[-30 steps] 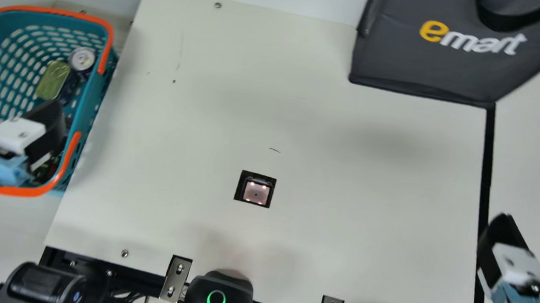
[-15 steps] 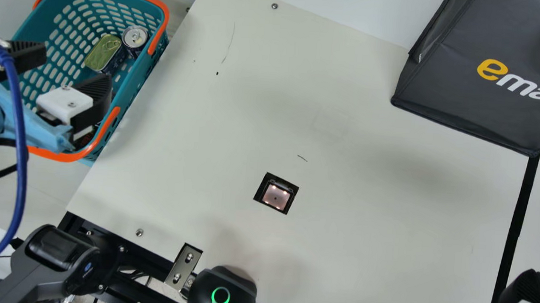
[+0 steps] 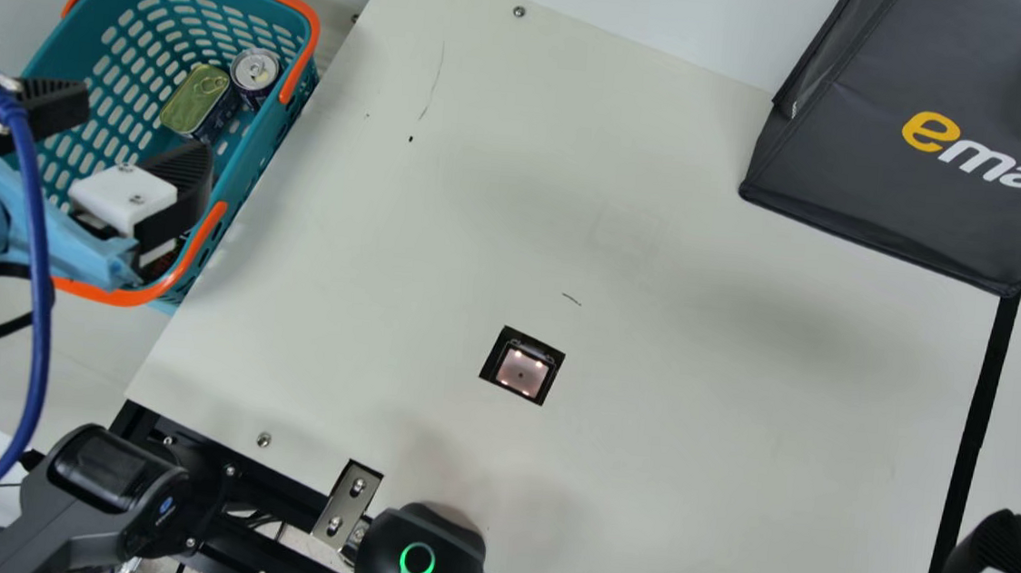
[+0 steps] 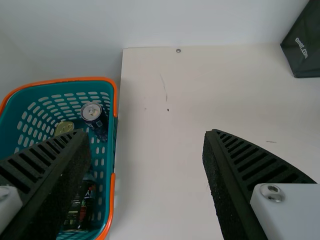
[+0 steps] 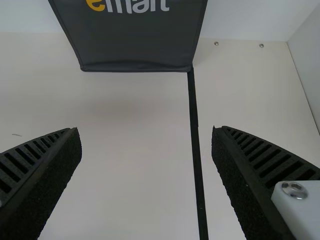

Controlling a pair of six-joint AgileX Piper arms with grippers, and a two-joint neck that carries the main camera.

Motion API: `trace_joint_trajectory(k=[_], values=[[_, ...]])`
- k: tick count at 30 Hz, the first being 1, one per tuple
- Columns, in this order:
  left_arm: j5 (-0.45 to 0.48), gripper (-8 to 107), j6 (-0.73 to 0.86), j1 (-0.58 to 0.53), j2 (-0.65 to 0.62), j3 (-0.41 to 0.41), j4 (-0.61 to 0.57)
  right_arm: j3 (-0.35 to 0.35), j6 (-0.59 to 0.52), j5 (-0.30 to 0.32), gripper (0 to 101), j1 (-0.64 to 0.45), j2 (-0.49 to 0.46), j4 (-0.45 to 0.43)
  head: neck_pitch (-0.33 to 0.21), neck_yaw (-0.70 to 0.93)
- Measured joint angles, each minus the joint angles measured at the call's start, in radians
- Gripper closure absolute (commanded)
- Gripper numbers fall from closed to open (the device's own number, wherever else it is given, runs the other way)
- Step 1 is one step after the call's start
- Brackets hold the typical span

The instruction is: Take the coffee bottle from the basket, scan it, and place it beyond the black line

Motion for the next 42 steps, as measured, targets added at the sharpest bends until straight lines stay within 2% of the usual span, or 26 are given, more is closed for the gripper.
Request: trace_joint_trajectory(k=[9,20,30,42], values=[[-0.001,9,-0.025,0.026,0.006,0.019,0.009,0.000,0.000,0.000,10,0.000,0.000,0.000,0.000,0.000],[0.001,9,-0.012,0.119,0.023,0.027,-0.002,0.000,0.000,0.000,10,0.000,0.000,0.000,0.000,0.000],[-0.017,9,0.089,0.273,0.055,0.034,-0.067,0.000,0.000,0.000,10,0.000,0.000,0.000,0.000,0.000],[-0.070,9,0.294,0.528,0.131,0.043,-0.209,0.000,0.000,0.000,10,0.000,0.000,0.000,0.000,0.000]])
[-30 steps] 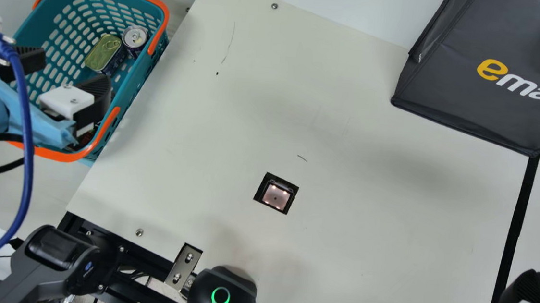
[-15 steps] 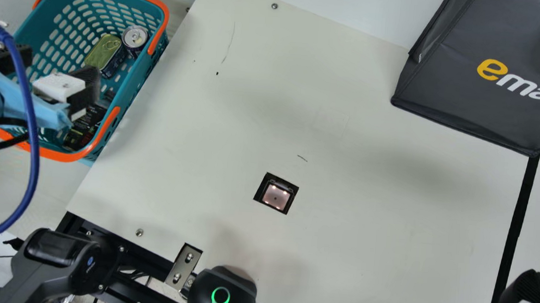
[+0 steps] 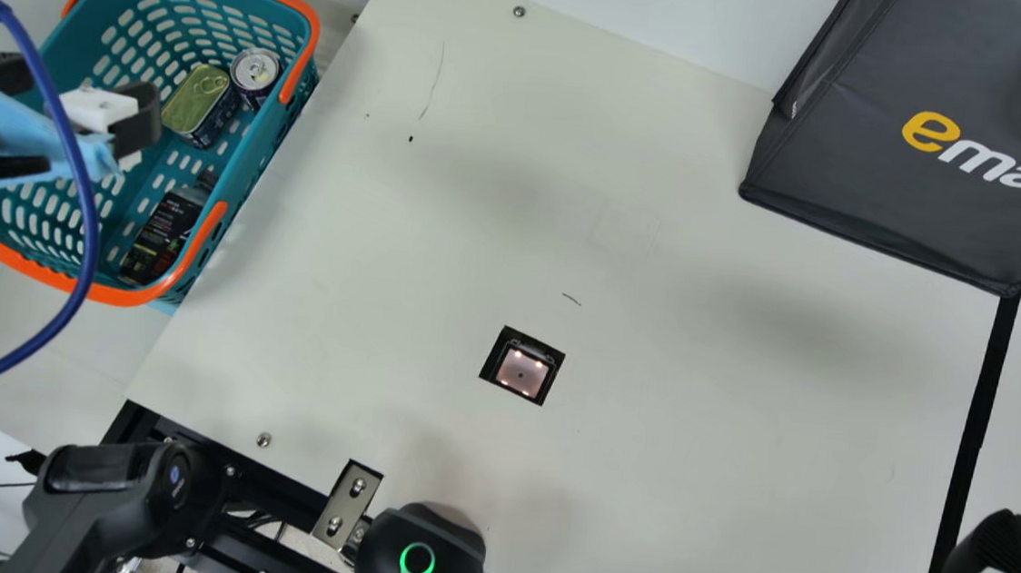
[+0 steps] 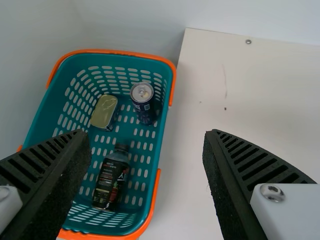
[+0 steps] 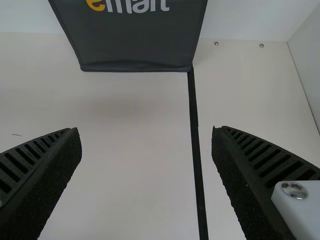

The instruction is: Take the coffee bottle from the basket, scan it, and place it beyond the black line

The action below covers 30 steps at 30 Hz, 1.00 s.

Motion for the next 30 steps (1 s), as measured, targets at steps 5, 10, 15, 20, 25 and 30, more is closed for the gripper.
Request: trace_joint_trajectory(k=[5,10,15,20,25,30], values=[[-0.007,9,0.114,0.118,0.036,0.006,-0.072,0.000,0.000,0.000,10,0.000,0.000,0.000,0.000,0.000],[-0.005,9,0.222,0.222,0.065,0.022,-0.131,0.000,0.000,0.000,10,0.000,0.000,0.000,0.000,0.000],[-0.001,9,0.328,0.316,0.097,0.040,-0.183,0.000,0.000,0.000,10,0.000,0.000,0.000,0.000,0.000],[0.000,9,0.424,0.371,0.127,0.058,-0.212,0.000,0.000,0.000,10,0.000,0.000,0.000,0.000,0.000],[-0.014,9,0.494,0.382,0.156,0.085,-0.224,0.000,0.000,0.000,10,0.000,0.000,0.000,0.000,0.000],[-0.044,9,0.537,0.371,0.183,0.123,-0.226,0.000,0.000,0.000,10,0.000,0.000,0.000,0.000,0.000]])
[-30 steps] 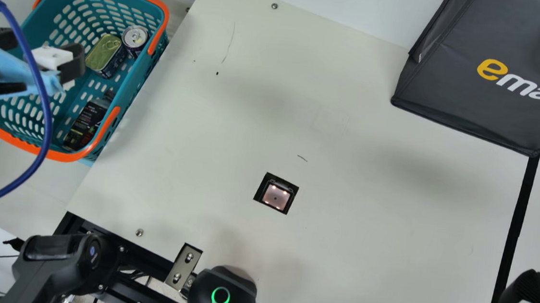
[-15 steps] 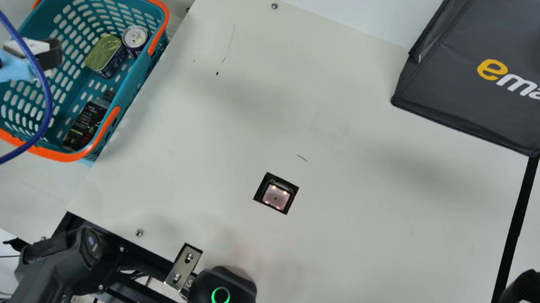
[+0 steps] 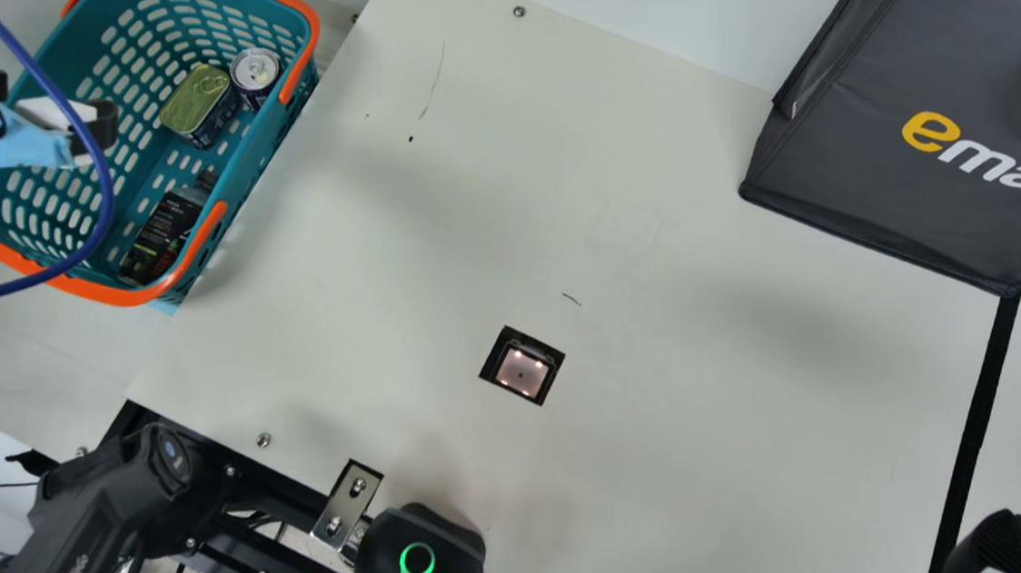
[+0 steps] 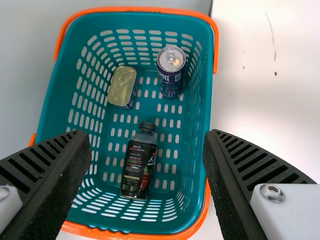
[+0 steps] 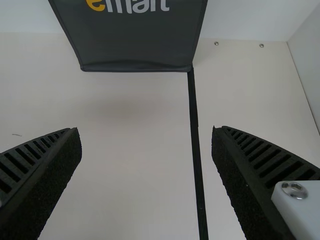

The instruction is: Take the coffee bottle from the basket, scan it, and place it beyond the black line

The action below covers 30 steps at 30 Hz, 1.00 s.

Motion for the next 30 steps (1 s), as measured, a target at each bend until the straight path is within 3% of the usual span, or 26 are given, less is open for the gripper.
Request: trace_joint_trajectory(k=[17,30], values=[[-0.145,9,0.100,-0.048,0.153,0.098,-0.008,0.000,0.000,-0.001,10,0.000,0.000,0.000,0.000,0.000],[-0.222,9,0.271,0.003,0.320,0.122,-0.058,0.000,0.000,-0.001,10,0.000,0.000,0.000,0.000,0.000]])
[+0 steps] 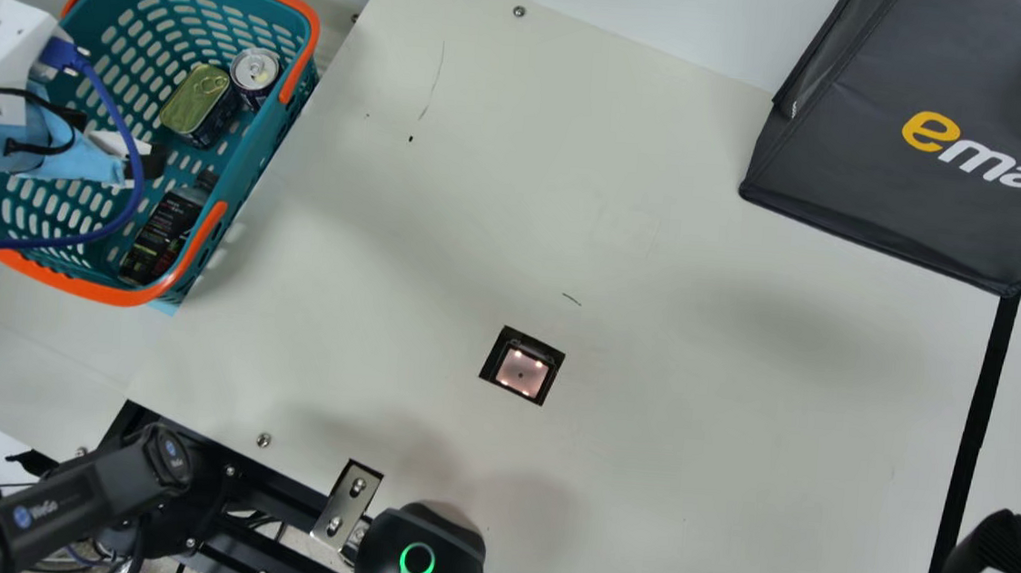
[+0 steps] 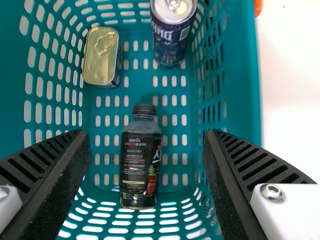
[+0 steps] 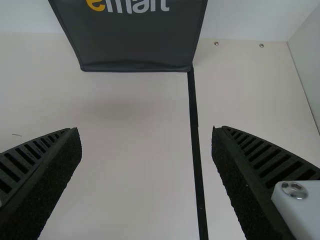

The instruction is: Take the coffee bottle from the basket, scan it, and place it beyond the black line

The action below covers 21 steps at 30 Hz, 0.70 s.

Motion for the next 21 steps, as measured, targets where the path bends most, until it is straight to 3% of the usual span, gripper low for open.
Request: trace_joint_trajectory(k=[10,21], values=[[-0.050,9,0.136,0.024,0.128,-0.010,-0.030,0.000,0.000,0.000,10,0.000,0.000,0.000,0.000,0.000],[-0.092,9,0.192,0.010,0.185,0.003,-0.049,0.000,0.000,0.000,10,0.000,0.000,0.000,0.000,0.000]])
